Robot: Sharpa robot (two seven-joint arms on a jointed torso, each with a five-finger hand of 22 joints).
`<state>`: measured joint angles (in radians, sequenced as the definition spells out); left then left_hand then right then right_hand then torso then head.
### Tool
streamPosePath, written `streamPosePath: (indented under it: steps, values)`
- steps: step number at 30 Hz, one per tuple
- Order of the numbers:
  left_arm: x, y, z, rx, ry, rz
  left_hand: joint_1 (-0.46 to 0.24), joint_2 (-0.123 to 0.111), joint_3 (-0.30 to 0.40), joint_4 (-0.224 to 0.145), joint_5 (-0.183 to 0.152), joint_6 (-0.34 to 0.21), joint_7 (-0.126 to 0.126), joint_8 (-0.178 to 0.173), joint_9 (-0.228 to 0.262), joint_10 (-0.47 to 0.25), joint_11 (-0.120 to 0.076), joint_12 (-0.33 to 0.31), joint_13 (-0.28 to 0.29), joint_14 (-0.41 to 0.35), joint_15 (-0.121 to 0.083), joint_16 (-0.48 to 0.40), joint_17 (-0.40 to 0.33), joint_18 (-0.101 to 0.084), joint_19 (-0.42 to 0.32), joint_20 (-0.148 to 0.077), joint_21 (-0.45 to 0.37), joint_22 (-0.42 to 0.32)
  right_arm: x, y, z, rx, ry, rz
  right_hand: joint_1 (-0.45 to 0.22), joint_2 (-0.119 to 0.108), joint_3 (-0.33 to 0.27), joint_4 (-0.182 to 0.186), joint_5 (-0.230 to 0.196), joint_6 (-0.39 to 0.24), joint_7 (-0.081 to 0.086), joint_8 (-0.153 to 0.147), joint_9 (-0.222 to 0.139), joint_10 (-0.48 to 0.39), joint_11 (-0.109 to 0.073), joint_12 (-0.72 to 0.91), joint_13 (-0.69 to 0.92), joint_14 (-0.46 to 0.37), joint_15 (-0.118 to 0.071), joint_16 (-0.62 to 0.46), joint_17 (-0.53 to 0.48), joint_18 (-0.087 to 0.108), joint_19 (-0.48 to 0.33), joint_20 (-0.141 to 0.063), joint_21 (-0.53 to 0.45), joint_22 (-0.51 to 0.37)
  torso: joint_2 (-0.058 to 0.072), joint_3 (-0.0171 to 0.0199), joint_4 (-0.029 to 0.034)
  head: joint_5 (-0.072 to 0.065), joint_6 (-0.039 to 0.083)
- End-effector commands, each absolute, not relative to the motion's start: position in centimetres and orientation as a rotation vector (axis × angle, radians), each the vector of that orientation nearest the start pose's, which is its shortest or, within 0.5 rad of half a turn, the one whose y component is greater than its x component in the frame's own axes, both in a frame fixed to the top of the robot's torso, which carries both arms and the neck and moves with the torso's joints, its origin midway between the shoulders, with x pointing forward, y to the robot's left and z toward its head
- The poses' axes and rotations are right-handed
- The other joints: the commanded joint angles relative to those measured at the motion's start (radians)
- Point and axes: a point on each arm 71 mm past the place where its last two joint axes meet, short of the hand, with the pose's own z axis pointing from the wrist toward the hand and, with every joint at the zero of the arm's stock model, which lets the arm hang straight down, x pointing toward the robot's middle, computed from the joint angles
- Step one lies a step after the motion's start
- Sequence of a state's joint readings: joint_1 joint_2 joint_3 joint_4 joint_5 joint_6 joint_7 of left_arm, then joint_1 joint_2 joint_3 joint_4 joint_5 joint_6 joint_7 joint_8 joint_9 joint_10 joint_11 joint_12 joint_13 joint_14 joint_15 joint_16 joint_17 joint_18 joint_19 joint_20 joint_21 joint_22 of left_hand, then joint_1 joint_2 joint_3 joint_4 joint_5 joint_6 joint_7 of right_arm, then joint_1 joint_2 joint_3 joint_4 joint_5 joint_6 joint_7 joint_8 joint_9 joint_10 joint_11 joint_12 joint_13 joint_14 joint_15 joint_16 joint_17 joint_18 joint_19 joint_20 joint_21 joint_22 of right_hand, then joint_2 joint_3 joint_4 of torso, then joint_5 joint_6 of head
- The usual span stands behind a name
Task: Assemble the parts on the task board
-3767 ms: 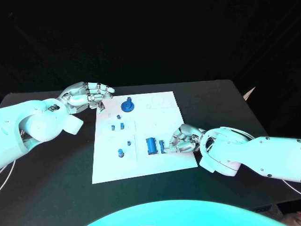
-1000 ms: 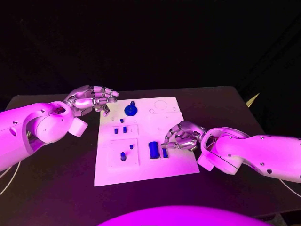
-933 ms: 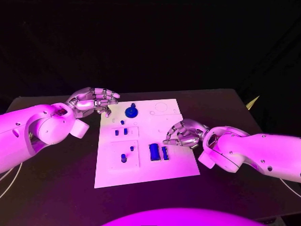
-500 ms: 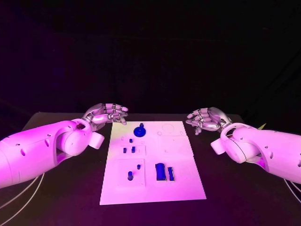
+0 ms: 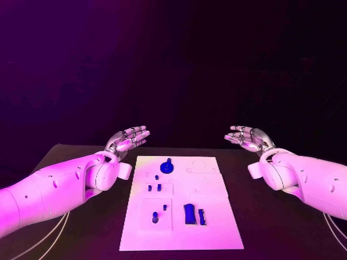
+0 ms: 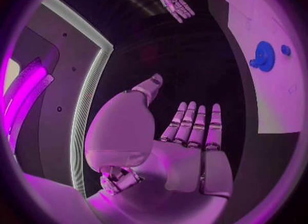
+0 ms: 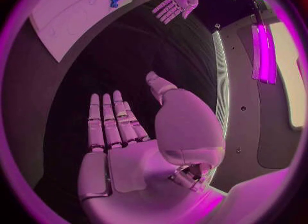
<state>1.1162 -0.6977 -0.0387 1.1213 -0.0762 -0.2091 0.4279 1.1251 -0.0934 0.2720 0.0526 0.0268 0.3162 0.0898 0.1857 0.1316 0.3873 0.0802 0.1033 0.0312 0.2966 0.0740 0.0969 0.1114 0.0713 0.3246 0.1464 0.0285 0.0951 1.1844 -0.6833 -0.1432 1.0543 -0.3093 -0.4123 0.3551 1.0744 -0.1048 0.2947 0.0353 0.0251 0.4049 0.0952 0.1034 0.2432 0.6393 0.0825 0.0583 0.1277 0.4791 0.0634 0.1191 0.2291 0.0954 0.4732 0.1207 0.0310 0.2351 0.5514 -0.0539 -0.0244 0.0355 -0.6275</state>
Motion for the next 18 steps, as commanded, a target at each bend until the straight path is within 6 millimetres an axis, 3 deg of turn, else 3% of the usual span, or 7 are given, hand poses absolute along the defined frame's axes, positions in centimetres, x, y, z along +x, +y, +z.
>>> streamPosePath:
  steps: [1, 2, 3, 4, 6, 8, 18]
  values:
    - [53.3, 25.1, -24.2, -1.116, 1.393, -1.365, -0.357, 0.093, -0.272, -0.053, -0.027, -0.316, -0.090, -0.186, -0.132, -0.387, -0.080, -0.103, -0.031, -0.297, -0.074, -0.097, -0.111, -0.071, -0.325, -0.146, -0.029, -0.095, 54.3, -27.2, -24.0, 0.880, 1.435, 1.026, -0.341, 0.105, -0.295, -0.035, -0.025, -0.405, -0.095, -0.103, -0.243, -0.639, -0.082, -0.058, -0.128, -0.479, -0.063, -0.119, -0.229, -0.095, -0.473, -0.121, -0.031, -0.235, -0.001, 0.0182, 0.0080, -0.012, 0.008]
    - [53.1, 24.9, -24.2, -1.118, 1.388, -1.363, -0.387, 0.093, -0.272, -0.053, -0.027, -0.316, -0.090, -0.186, -0.132, -0.387, -0.080, -0.103, -0.031, -0.297, -0.074, -0.097, -0.111, -0.071, -0.325, -0.146, -0.029, -0.095, 54.1, -26.9, -24.0, 0.889, 1.428, 1.035, -0.370, 0.105, -0.295, -0.035, -0.025, -0.405, -0.095, -0.103, -0.243, -0.639, -0.082, -0.058, -0.128, -0.479, -0.063, -0.119, -0.229, -0.095, -0.473, -0.121, -0.031, -0.235, -0.003, 0.0253, 0.0112, -0.017, 0.012]
    - [53.0, 24.8, -24.2, -1.120, 1.384, -1.361, -0.396, 0.093, -0.272, -0.053, -0.027, -0.316, -0.090, -0.186, -0.132, -0.387, -0.080, -0.103, -0.031, -0.297, -0.074, -0.097, -0.111, -0.071, -0.325, -0.146, -0.029, -0.095, 54.0, -26.8, -24.0, 0.894, 1.424, 1.039, -1.074, 0.105, -0.295, -0.035, -0.025, -0.405, -0.095, -0.103, -0.243, -0.639, -0.082, -0.058, -0.128, -0.479, -0.063, -0.119, -0.229, -0.095, -0.473, -0.121, -0.031, -0.235, -0.003, 0.0289, 0.0129, -0.019, 0.014]
    - [52.7, 24.5, -24.1, -1.125, 1.374, -1.356, -1.125, 0.093, -0.272, -0.053, -0.027, -0.316, -0.090, -0.186, -0.132, -0.387, -0.080, -0.103, -0.031, -0.297, -0.074, -0.097, -0.111, -0.071, -0.325, -0.146, -0.029, -0.095, 53.6, -26.3, -24.0, 0.911, 1.410, 1.055, -1.074, 0.105, -0.295, -0.035, -0.025, -0.405, -0.095, -0.103, -0.243, -0.639, -0.082, -0.058, -0.128, -0.479, -0.063, -0.119, -0.229, -0.095, -0.473, -0.121, -0.031, -0.235, -0.005, 0.0383, 0.0172, -0.025, 0.019]
    - [52.3, 24.0, -24.1, -1.133, 1.358, -1.347, -1.125, 0.093, -0.272, -0.053, -0.027, -0.316, -0.090, -0.186, -0.132, -0.387, -0.080, -0.103, -0.031, -0.297, -0.074, -0.097, -0.111, -0.071, -0.325, -0.146, -0.029, -0.095, 53.0, -25.5, -24.0, 0.938, 1.388, 1.079, -1.074, 0.105, -0.295, -0.035, -0.025, -0.405, -0.095, -0.103, -0.243, -0.639, -0.082, -0.058, -0.128, -0.479, -0.063, -0.119, -0.229, -0.095, -0.473, -0.121, -0.031, -0.235, -0.006, 0.0474, 0.0214, -0.031, 0.024]
    - [51.7, 23.4, -23.9, -1.142, 1.340, -1.336, -1.125, 0.093, -0.272, -0.053, -0.027, -0.316, -0.090, -0.186, -0.132, -0.387, -0.080, -0.103, -0.031, -0.297, -0.074, -0.097, -0.111, -0.071, -0.325, -0.146, -0.029, -0.095, 52.2, -24.6, -24.0, 0.972, 1.363, 1.105, -1.074, 0.105, -0.295, -0.035, -0.025, -0.405, -0.095, -0.103, -0.243, -0.639, -0.082, -0.058, -0.128, -0.479, -0.063, -0.119, -0.229, -0.095, -0.473, -0.121, -0.031, -0.235, -0.007, 0.0526, 0.0238, -0.035, 0.027]
    - [47.6, 20.1, -22.9, -1.195, 1.242, -1.257, -1.125, 0.093, -0.272, -0.053, -0.027, -0.316, -0.090, -0.186, -0.132, -0.387, -0.080, -0.103, -0.031, -0.297, -0.074, -0.097, -0.111, -0.071, -0.325, -0.146, -0.029, -0.095, 47.4, -20.2, -22.9, 1.164, 1.241, 1.212, -1.074, 0.105, -0.295, -0.035, -0.025, -0.405, -0.095, -0.103, -0.243, -0.639, -0.082, -0.058, -0.128, -0.479, -0.063, -0.119, -0.229, -0.095, -0.473, -0.121, -0.031, -0.235, -0.007, 0.0539, 0.0244, -0.035, 0.027]
